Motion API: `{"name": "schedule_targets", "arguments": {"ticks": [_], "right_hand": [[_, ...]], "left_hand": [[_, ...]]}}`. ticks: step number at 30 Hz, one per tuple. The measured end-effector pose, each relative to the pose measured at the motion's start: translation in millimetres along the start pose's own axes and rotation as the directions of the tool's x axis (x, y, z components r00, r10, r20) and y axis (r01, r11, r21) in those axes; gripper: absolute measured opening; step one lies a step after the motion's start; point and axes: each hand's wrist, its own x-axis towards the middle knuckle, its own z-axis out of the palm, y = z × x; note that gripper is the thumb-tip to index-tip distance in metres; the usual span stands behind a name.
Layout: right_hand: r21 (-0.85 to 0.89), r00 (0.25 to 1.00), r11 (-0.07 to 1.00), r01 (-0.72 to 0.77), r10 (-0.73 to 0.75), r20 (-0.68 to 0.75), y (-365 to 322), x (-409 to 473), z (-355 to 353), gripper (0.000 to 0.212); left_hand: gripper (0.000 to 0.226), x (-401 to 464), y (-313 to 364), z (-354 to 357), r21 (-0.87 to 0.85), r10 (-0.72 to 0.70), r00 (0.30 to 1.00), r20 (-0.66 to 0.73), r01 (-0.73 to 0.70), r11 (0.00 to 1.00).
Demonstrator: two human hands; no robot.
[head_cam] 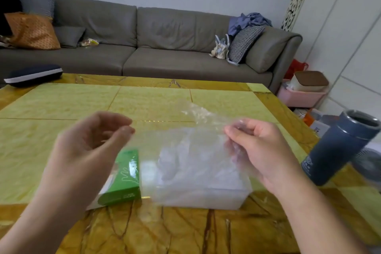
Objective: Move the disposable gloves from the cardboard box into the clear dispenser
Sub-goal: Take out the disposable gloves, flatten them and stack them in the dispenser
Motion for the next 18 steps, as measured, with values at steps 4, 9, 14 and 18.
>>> {"name": "schedule_targets", "arguments": {"ticks": [4,9,14,18], "right_hand": [[0.01,0.997,0.998,-0.063,0.064,-0.049,12,14,-9,0.018],[-0.334,0.999,0.942,-0.019,0.032,0.034,26,15,5,0.024],[-0.608,0.997,0.792,0.058,-0.082,-0.012,39,23,-2,0.027],[-0.709,0.987,0.701,0.076,-0.154,-0.047,43,28,-4,0.027]], "left_hand": [[0.016,-14,47,29,0.298,0.575,0.809,0.121,-0.582,0.756],[0.029,-14,35,101,0.487,0.195,0.782,0.592,-0.54,0.686],[0.047,0,-5,106,0.688,-0.173,0.734,0.657,-0.49,0.535],[0.056,7,-15,104,0.679,-0.232,0.691,0.684,-0.489,0.547]]}}
